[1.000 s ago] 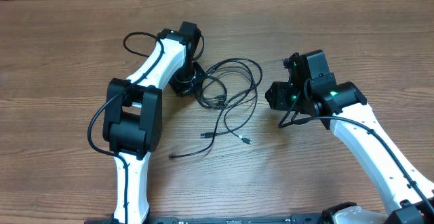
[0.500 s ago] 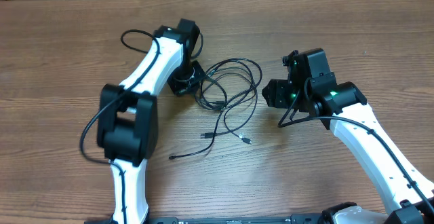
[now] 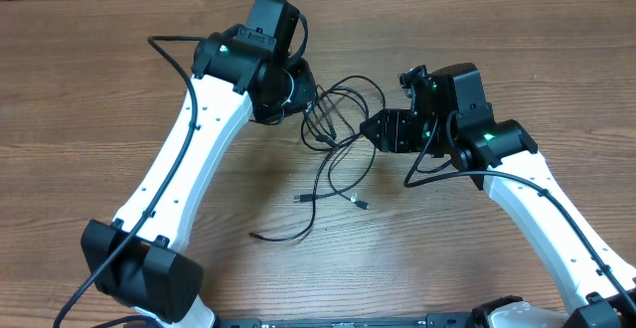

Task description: Untangle cables

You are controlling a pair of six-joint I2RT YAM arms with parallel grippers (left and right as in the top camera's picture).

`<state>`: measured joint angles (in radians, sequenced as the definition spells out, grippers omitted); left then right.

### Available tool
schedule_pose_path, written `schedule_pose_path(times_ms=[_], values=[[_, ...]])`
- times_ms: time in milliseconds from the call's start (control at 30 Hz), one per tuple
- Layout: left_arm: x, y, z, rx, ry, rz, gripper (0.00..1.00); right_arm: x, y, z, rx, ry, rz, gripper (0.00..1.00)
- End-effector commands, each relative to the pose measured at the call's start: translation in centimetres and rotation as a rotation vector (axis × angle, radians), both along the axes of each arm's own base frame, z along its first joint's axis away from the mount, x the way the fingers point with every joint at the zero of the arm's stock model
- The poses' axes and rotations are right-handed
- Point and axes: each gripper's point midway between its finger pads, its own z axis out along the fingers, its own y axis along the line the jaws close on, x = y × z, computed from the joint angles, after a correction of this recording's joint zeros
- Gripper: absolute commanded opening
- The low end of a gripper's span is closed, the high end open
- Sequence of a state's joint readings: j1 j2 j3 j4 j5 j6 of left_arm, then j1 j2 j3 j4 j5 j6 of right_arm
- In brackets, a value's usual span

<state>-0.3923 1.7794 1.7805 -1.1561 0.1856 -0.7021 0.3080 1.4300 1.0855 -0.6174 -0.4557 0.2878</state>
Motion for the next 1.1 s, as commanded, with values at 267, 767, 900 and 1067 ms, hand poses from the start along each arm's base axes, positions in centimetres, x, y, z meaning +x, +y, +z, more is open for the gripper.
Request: schedule_pose_path(times_ms=[267, 767, 900, 1067], values=[[-1.5, -4.4, 5.9, -0.267, -0.099, -0.173, 0.04, -0.3, 1.4, 1.9, 0.084, -0.016, 0.062, 0.62], [0.0, 2.4, 8.0, 0.064, -0.336, -0.178, 0.04, 1.0, -4.9, -1.7, -0.224, 0.036, -0.24, 0.66], [0.5, 9.5, 7.2, 0.304, -0.3, -0.007, 0.04, 0.6, -6.9, -2.6, -0.325, 0.056, -0.297, 0.66], [0.2, 13.6, 6.4, 0.343, -0.231, 0.083, 0.64, 0.3, -7.1, -2.8, -0.335, 0.067, -0.298, 0.68]])
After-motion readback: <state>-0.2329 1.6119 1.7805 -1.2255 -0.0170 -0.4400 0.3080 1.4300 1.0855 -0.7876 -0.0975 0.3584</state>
